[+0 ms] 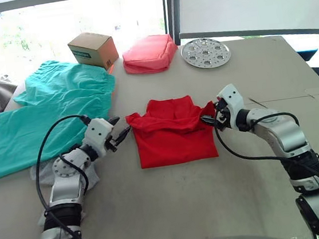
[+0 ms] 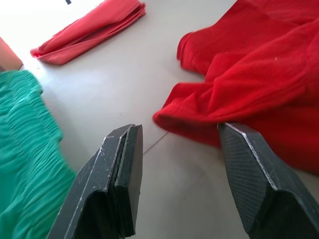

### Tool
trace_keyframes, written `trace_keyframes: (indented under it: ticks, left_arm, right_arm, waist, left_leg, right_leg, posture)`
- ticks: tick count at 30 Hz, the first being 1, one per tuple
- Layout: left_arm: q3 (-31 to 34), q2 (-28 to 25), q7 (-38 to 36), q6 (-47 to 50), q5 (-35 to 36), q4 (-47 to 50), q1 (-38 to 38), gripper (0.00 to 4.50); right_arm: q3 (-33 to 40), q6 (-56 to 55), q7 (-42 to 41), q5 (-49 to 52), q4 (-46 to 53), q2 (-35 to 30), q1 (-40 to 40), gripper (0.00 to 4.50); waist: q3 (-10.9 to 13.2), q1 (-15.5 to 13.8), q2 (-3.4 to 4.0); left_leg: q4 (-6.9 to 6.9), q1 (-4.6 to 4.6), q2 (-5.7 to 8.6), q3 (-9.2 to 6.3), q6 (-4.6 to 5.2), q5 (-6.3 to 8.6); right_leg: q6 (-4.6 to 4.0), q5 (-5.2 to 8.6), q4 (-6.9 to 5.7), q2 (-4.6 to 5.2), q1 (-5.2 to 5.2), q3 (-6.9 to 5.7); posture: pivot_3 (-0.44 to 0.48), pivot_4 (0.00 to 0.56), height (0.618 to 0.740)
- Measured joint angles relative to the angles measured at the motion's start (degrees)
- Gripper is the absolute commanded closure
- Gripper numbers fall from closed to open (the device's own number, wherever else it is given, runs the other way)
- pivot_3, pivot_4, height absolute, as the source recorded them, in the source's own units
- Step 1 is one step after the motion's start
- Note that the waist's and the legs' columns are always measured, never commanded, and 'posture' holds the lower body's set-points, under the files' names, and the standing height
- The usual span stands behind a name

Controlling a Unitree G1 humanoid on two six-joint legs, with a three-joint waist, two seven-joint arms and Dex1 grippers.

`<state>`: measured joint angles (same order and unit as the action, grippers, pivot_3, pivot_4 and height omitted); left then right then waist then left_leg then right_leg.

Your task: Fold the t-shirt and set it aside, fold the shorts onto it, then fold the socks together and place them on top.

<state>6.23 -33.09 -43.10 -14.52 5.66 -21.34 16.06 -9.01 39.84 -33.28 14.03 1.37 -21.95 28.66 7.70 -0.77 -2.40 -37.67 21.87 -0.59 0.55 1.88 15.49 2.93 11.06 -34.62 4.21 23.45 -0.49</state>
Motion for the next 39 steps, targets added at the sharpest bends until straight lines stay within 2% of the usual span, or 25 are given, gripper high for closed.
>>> trace_keyframes:
  ticks: [8,17,24,29,33,39]
  left_arm:
    - [-1.27,2.93,4.11,0.99,-1.03,-4.05,4.12,1.88]
    - [1.73,3.35,2.90,23.79,7.85,-3.70,7.95,1.88]
    - [4.10,2.83,2.26,36.04,12.97,-1.23,9.76,1.88]
    - [2.71,1.08,2.24,39.79,12.19,0.86,9.98,1.88]
    - [2.78,1.13,0.51,44.25,14.98,5.65,7.88,1.88]
    - [2.86,0.73,-0.45,48.69,16.95,7.70,7.26,1.88]
  right_arm:
    - [0.10,0.46,0.34,0.06,1.11,0.93,0.00,0.95]
    - [4.77,5.37,1.97,4.12,0.68,4.00,2.97,0.95]
    - [10.70,11.72,5.23,8.54,-2.72,6.62,7.03,0.95]
    - [10.82,13.72,5.41,8.89,-3.66,5.33,7.16,0.95]
    - [11.33,14.99,3.41,10.84,1.11,1.45,4.66,0.95]
    - [11.32,17.08,0.98,12.41,6.85,-4.07,1.55,0.95]
  waist:
    - [-0.01,0.06,-0.01]
    - [0.00,0.22,-0.01]
    - [0.01,0.23,0.01]
    - [0.03,0.28,0.04]
    - [0.03,0.13,0.05]
    - [0.02,0.27,0.03]
  left_leg:
    - [0.00,0.00,0.01,0.00,0.00,0.00]
    - [0.00,-0.01,0.01,-0.04,0.00,0.00]
    - [0.00,0.01,0.02,-0.08,0.00,0.00]
    - [0.03,0.00,0.03,-0.09,0.00,0.00]
    - [0.07,0.03,0.02,-0.13,0.00,0.00]
    - [0.07,0.00,0.02,-0.08,0.00,-0.01]
  right_leg:
    - [0.01,-0.01,-0.03,-0.03,0.00,0.00]
    - [0.02,0.00,-0.11,-0.06,-0.01,-0.01]
    - [0.02,0.00,-0.14,-0.07,-0.01,-0.02]
    - [0.01,0.00,-0.13,-0.06,-0.01,-0.01]
    - [0.01,0.00,-0.11,-0.05,-0.01,-0.02]
    - [0.01,0.01,0.02,-0.06,-0.01,0.00]
  posture:
    - [0.000,0.150,0.739]
    - [0.000,0.150,0.739]
    - [0.000,0.150,0.739]
    - [0.000,0.150,0.739]
    - [0.000,0.150,0.739]
    - [0.000,0.150,0.739]
